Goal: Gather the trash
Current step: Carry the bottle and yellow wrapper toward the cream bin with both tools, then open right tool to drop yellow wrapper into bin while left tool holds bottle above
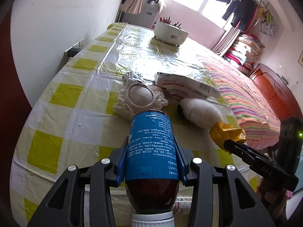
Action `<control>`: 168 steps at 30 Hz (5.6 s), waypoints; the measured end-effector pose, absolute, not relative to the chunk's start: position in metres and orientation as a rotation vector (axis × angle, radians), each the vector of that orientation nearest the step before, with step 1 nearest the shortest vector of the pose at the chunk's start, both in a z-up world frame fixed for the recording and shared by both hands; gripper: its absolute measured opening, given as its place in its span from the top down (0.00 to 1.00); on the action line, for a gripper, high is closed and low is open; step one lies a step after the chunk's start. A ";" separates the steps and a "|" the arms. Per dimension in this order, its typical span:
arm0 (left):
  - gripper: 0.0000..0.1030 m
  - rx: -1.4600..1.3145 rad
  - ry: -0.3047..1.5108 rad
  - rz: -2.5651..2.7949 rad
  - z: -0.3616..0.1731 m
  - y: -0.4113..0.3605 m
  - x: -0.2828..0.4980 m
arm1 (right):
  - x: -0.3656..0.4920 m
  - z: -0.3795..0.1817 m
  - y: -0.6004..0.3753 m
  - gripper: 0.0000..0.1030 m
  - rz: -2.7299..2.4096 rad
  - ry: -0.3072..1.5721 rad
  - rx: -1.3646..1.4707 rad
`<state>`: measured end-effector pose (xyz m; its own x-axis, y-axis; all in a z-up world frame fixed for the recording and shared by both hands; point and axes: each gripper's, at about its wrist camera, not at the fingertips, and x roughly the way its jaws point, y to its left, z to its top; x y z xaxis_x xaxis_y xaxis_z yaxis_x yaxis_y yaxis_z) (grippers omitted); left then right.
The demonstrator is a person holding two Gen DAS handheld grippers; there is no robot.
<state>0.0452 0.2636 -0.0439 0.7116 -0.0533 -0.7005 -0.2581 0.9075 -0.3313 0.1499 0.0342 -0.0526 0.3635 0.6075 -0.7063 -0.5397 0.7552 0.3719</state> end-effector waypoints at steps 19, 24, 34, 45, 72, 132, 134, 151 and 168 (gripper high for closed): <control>0.60 -0.424 0.745 0.096 -0.035 0.254 0.033 | 0.148 -0.049 0.007 0.64 0.701 0.918 0.105; 0.60 -0.415 0.754 0.082 -0.036 0.247 0.035 | 0.148 -0.047 0.003 0.64 0.697 0.912 0.105; 0.60 -0.386 0.763 0.047 -0.036 0.232 0.041 | 0.146 -0.047 -0.008 0.64 0.683 0.903 0.103; 0.60 -0.342 0.777 -0.015 -0.035 0.199 0.053 | 0.148 -0.044 -0.032 0.64 0.652 0.886 0.114; 0.60 -0.206 0.799 -0.230 -0.031 0.081 0.078 | 0.138 -0.035 -0.161 0.64 0.450 0.799 0.264; 0.60 -0.134 0.777 -0.317 -0.005 -0.092 0.037 | 0.044 -0.035 -0.274 0.64 0.155 0.626 0.314; 0.60 -0.134 0.781 -0.316 -0.007 -0.097 0.038 | 0.041 -0.034 -0.281 0.64 0.139 0.617 0.311; 0.60 -0.078 0.797 -0.287 -0.013 -0.122 0.028 | 0.053 -0.042 -0.291 0.63 0.153 0.656 0.350; 0.60 -0.095 0.809 -0.286 -0.017 -0.120 0.024 | 0.069 -0.050 -0.284 0.48 0.191 0.715 0.348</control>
<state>0.0236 -0.1196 -0.0173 0.6538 -0.2882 -0.6997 0.2160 0.9572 -0.1925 0.0687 -0.2837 -0.0496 0.7412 0.2880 -0.6064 -0.0527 0.9254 0.3752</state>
